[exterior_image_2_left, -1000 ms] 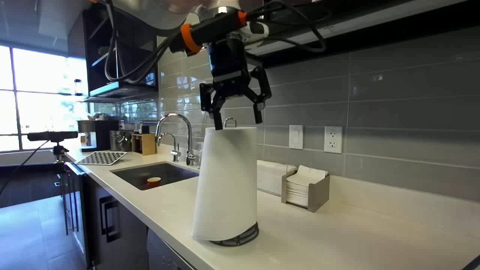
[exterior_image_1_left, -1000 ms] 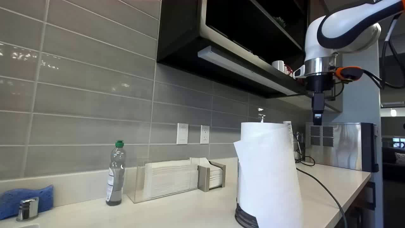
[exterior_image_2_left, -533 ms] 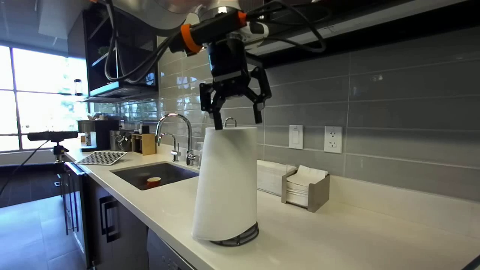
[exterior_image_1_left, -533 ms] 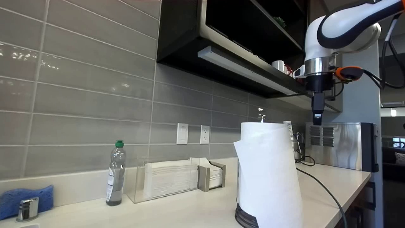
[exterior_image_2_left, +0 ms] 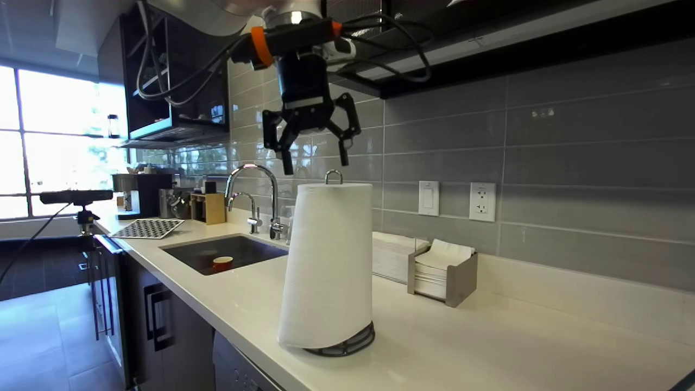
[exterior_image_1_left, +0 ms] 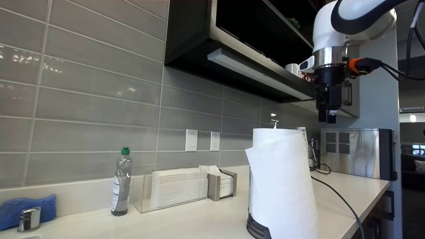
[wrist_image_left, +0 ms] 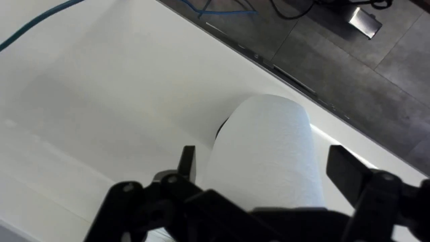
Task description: Shift the paper towel roll to the table
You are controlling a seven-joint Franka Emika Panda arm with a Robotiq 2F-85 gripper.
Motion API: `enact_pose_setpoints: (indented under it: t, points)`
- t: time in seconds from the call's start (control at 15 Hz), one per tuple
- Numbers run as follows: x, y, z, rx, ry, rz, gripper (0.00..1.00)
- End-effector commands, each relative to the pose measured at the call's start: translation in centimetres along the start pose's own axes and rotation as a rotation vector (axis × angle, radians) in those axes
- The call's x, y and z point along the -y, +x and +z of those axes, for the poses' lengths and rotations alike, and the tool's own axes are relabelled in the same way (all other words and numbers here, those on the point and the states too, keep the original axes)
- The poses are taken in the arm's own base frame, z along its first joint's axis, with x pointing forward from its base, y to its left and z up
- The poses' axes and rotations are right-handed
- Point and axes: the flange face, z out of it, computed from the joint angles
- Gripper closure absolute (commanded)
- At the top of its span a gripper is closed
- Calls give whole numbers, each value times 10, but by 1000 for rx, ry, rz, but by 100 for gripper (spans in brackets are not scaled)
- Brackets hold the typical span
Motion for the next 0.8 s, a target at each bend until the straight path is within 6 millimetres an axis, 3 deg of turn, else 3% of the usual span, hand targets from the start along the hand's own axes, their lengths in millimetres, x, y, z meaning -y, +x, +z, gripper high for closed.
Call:
enact_pose_setpoints:
  t: [0.0, 0.4, 0.47, 0.73]
  points:
    - [15, 9, -22, -64, 34, -117, 0]
    - [21, 33, -17, -116, 79, -271, 0]
    - [27, 24, -18, -92, 61, -224, 0]
    - [26, 25, -15, -87, 64, -227, 0]
